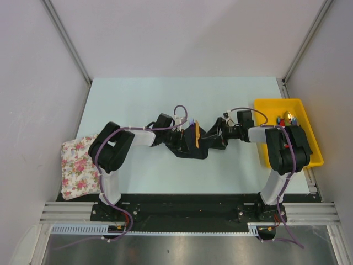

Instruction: Place the utensils on the paper napkin and roll it up

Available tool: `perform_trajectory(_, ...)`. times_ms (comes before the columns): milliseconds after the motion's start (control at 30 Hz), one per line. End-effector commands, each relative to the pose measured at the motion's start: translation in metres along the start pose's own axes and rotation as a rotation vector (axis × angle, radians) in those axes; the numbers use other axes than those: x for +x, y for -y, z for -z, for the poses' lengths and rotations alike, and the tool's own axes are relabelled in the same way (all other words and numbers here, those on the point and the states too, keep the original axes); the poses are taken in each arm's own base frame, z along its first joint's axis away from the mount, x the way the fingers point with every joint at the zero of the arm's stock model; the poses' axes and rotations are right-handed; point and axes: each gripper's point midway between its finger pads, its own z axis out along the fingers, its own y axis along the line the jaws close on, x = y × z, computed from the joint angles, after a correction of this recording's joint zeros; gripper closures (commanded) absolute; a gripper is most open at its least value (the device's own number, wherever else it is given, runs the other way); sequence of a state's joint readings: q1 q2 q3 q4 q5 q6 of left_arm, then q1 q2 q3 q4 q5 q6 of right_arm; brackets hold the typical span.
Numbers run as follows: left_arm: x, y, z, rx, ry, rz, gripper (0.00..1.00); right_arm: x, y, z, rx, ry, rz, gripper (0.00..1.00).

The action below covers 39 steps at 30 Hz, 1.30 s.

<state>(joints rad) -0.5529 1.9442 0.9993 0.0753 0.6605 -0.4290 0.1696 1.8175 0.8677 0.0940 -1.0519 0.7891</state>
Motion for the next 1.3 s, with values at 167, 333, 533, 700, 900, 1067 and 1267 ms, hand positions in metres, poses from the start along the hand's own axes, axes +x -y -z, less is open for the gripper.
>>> perform_trajectory(167, -0.003, -0.012, -0.006, -0.032, 0.015, 0.002, 0.99, 0.006, 0.011, 0.004, 0.078, 0.002, 0.051, 0.37)
perform_trajectory(333, -0.003, -0.012, -0.006, -0.033, 0.013, 0.001, 0.99, -0.002, 0.01, 0.0, 0.163, 0.008, 0.158, 0.51)
perform_trajectory(533, -0.003, -0.012, -0.005, -0.034, 0.015, 0.002, 0.99, 0.001, 0.004, -0.018, 0.219, -0.029, 0.275, 0.82)
perform_trajectory(700, -0.003, -0.011, -0.004, -0.034, 0.015, -0.001, 0.99, 0.001, 0.006, -0.03, 0.263, -0.042, 0.29, 1.0)
perform_trajectory(900, -0.002, -0.012, -0.006, -0.035, 0.014, 0.004, 0.99, 0.007, 0.004, -0.048, 0.251, -0.073, 0.279, 1.0)
perform_trajectory(1067, -0.002, -0.01, -0.005, -0.029, 0.013, 0.003, 0.99, 0.01, 0.009, -0.066, 0.248, -0.094, 0.27, 1.0)
perform_trajectory(1267, -0.003, -0.007, -0.002, -0.025, 0.017, -0.005, 0.99, 0.007, 0.013, -0.078, 0.233, -0.101, 0.244, 1.0)
